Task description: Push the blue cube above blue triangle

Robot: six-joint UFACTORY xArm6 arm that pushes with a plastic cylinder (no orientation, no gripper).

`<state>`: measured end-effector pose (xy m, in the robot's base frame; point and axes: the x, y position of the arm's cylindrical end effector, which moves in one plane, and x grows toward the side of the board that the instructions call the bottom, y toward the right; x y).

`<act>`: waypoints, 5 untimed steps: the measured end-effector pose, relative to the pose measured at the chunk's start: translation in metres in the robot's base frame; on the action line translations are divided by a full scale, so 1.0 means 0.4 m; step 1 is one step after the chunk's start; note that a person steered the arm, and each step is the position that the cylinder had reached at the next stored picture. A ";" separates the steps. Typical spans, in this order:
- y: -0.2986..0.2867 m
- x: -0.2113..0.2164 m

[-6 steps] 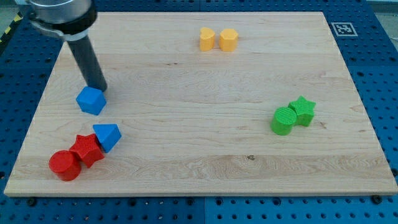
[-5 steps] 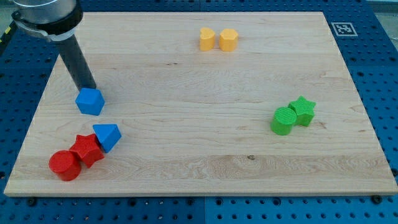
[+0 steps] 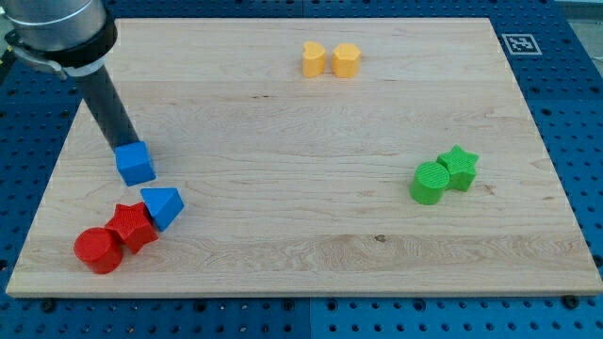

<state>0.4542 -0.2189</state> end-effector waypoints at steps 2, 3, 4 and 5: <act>0.001 -0.014; 0.022 -0.011; 0.047 0.047; 0.067 0.118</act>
